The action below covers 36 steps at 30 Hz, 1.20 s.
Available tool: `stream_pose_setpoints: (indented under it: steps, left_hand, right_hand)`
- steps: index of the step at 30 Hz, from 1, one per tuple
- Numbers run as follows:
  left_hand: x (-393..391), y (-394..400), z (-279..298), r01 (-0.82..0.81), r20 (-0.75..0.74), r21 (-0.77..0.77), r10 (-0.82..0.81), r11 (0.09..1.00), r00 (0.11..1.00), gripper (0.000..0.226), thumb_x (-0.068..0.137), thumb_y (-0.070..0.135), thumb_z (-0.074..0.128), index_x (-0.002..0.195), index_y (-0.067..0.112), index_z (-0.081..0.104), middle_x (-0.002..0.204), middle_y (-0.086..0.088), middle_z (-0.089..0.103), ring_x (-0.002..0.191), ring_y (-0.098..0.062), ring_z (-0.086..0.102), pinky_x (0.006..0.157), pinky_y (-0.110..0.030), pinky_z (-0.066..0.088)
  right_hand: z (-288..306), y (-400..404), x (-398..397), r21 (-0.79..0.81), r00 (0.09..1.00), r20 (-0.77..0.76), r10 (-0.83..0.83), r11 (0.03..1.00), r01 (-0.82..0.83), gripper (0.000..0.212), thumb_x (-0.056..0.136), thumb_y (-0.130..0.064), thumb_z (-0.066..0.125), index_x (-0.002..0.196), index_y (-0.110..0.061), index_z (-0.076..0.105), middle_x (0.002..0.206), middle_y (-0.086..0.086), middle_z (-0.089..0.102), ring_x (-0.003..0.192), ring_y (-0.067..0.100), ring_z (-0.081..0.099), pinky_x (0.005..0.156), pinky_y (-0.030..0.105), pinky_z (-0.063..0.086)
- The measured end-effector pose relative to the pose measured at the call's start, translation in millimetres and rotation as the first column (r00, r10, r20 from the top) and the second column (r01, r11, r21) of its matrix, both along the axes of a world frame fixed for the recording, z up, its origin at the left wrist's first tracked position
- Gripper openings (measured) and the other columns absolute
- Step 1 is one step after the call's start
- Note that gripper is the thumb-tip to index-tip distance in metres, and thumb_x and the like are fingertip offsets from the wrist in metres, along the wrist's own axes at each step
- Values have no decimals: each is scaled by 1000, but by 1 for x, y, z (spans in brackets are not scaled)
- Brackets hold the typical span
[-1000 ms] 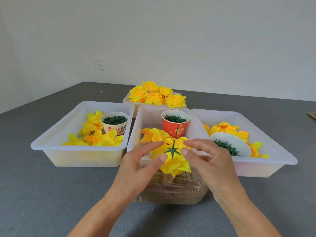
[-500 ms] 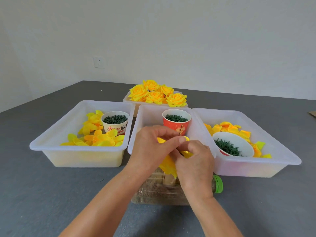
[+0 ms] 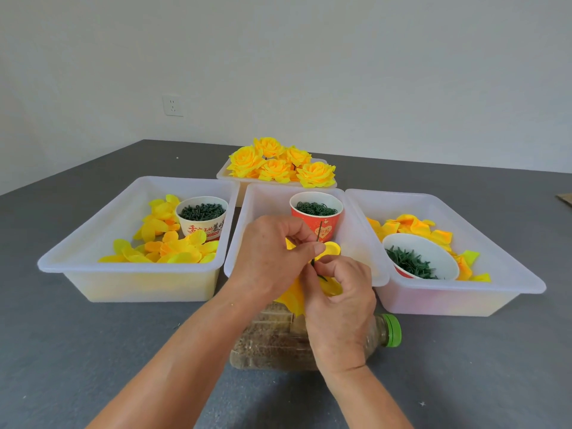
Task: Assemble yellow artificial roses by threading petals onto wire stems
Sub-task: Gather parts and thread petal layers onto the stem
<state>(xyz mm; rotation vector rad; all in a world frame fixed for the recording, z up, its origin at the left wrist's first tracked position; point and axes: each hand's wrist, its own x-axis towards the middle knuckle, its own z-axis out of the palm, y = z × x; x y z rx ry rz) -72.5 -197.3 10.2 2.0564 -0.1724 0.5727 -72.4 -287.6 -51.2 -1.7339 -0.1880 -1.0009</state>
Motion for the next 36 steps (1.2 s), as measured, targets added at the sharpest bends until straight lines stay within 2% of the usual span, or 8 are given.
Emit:
stream_pose_setpoints:
  steps: [6, 12, 15, 22, 28, 30, 33, 36]
  left_hand:
    - [-1, 1, 1, 17, -22, 0, -17, 1000, 1000, 21, 74, 18, 75, 59, 28, 64, 63, 12, 64, 67, -1, 56, 62, -9, 40]
    - [1, 3, 4, 44, -45, 21, -43, 999, 998, 24, 75, 16, 75, 59, 29, 62, 65, 13, 62, 67, 4, 54, 60, -5, 38]
    - [2, 4, 4, 59, -48, 13, -58, 998, 997, 26, 74, 15, 74, 58, 29, 61, 65, 12, 62, 67, 1, 54, 61, -7, 39]
    - [5, 5, 2, 62, -39, 17, -62, 998, 997, 26, 74, 17, 75, 57, 29, 61, 64, 13, 61, 65, 4, 53, 61, -8, 37]
    - [3, 4, 2, 49, -29, 19, -49, 999, 998, 22, 74, 17, 76, 59, 27, 62, 67, 12, 61, 69, 2, 54, 63, -4, 36]
    - [3, 4, 3, 48, -24, 17, -48, 999, 999, 24, 73, 17, 76, 58, 28, 62, 66, 13, 61, 68, 4, 54, 62, -3, 36]
    - [1, 3, 4, 37, -24, 11, -37, 999, 999, 29, 72, 15, 77, 54, 30, 60, 59, 16, 59, 63, 10, 52, 58, -3, 36]
    - [0, 3, 4, 31, -29, 13, -30, 999, 999, 30, 71, 14, 78, 53, 30, 60, 55, 17, 57, 60, 11, 51, 57, -3, 36]
  right_hand:
    - [2, -9, -1, -13, 984, -135, 117, 993, -120, 18, 71, -25, 78, 62, -22, 64, 66, -19, 57, 77, 12, 54, 70, 17, 40]
    - [38, -49, 20, 275, 530, -518, 671, 718, -640, 12, 76, -6, 72, 80, -17, 77, 86, 9, 74, 87, 25, 68, 85, 43, 54]
    - [43, -53, 26, 194, 484, -542, 687, 663, -723, 16, 71, -10, 75, 87, -6, 74, 94, 14, 72, 90, 19, 65, 91, 41, 51]
    - [34, -54, 29, 158, 483, -471, 739, 609, -777, 10, 65, -22, 71, 74, -16, 70, 87, -6, 64, 88, 8, 59, 78, 22, 47]
    - [31, -52, 25, 139, 552, -423, 718, 654, -744, 8, 70, -10, 73, 72, -18, 73, 89, -1, 68, 91, 15, 63, 85, 37, 50]
    - [30, -49, 19, 50, 681, -425, 596, 767, -639, 17, 70, -6, 78, 72, -23, 75, 90, -2, 70, 96, 20, 62, 89, 43, 49]
    - [32, -35, 5, -182, 896, -370, 245, 927, -329, 8, 67, -23, 80, 65, -25, 73, 83, -14, 67, 97, 12, 53, 85, 22, 41]
    - [32, -18, -3, -317, 961, -274, -34, 947, -57, 21, 69, -30, 78, 57, -17, 67, 79, -10, 65, 92, 16, 48, 81, 31, 39]
